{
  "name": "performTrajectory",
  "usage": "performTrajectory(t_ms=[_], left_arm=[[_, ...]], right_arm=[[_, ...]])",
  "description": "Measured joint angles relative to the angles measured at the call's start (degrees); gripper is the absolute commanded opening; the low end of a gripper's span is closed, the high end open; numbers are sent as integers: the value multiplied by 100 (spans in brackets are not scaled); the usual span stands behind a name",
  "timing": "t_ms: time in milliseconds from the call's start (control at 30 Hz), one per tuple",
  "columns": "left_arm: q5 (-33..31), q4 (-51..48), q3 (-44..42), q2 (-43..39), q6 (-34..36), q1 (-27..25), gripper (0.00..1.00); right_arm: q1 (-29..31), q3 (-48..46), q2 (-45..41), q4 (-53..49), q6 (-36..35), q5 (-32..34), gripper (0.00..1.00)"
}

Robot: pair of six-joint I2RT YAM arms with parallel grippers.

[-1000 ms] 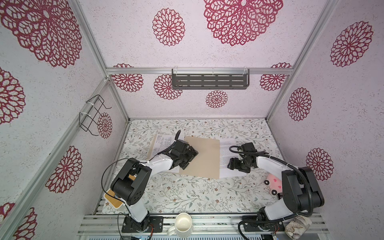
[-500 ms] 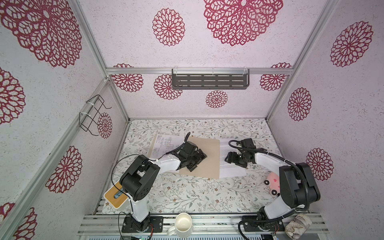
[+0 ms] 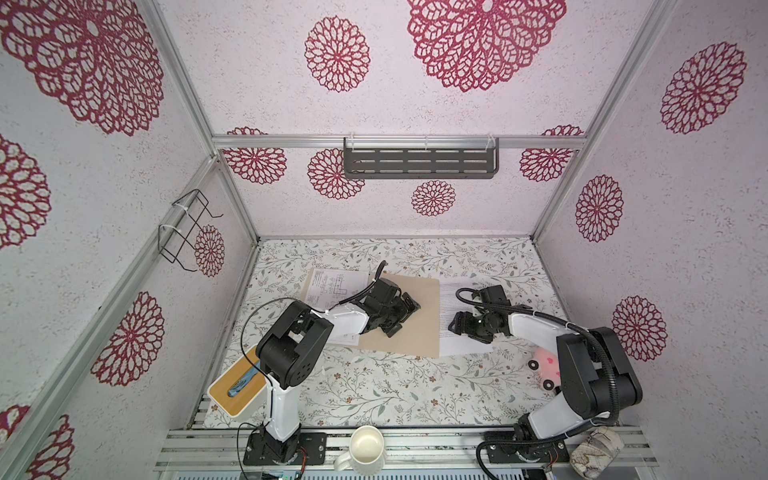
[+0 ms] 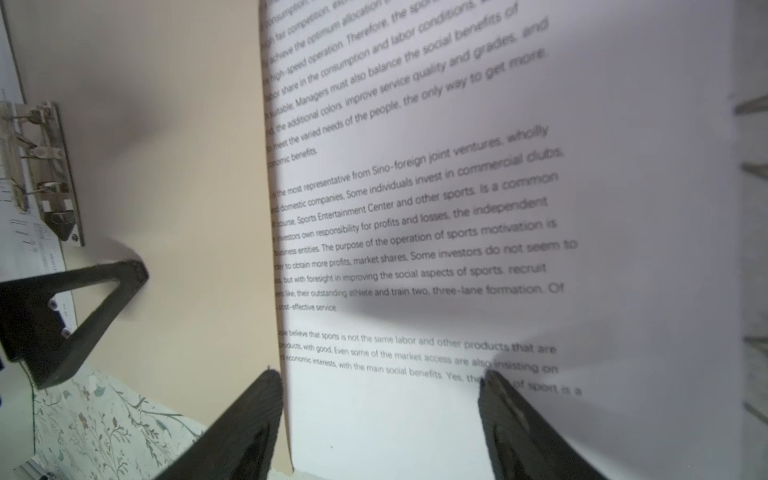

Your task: Put the files into the folder

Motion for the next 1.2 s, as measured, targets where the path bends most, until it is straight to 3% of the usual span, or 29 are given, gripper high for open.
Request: performTrajectory(t_ms=[800, 1200], left_arm=[[105, -195, 1567, 1086, 372, 551, 98], [-122, -702, 1530, 863, 584, 302, 98]], right_arm=[[160, -575, -721, -435, 0, -92, 77], [114, -111, -999, -1187, 11, 240, 87]])
